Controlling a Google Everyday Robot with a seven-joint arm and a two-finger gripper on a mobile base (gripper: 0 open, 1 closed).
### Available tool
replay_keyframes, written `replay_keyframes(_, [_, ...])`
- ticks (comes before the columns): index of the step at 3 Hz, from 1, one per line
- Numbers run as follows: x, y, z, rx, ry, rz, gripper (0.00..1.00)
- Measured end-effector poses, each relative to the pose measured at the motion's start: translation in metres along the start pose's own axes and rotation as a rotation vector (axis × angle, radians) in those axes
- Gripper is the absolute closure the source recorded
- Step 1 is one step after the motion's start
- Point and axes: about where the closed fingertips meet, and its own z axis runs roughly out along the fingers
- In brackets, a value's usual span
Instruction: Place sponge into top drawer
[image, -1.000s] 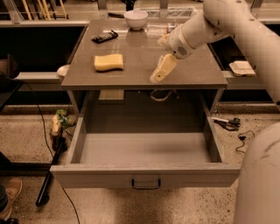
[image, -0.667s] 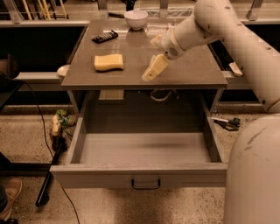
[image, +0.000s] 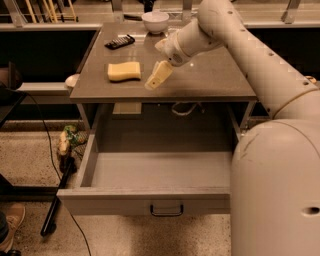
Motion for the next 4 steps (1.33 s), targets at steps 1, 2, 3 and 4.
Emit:
replay_keyframes(1, [-0.004, -0.016, 0.020, 0.026, -0.022, 0.049, 0.00])
replay_keyframes(2, [-0.005, -0.022, 0.034, 0.020, -0.036, 0.090, 0.00])
replay_keyframes(3, [-0.008, -0.023, 0.046, 0.002, -0.046, 0.107, 0.00])
replay_keyframes(4, [-0.013, -0.020, 0.057, -0.023, -0.050, 0.105, 0.00])
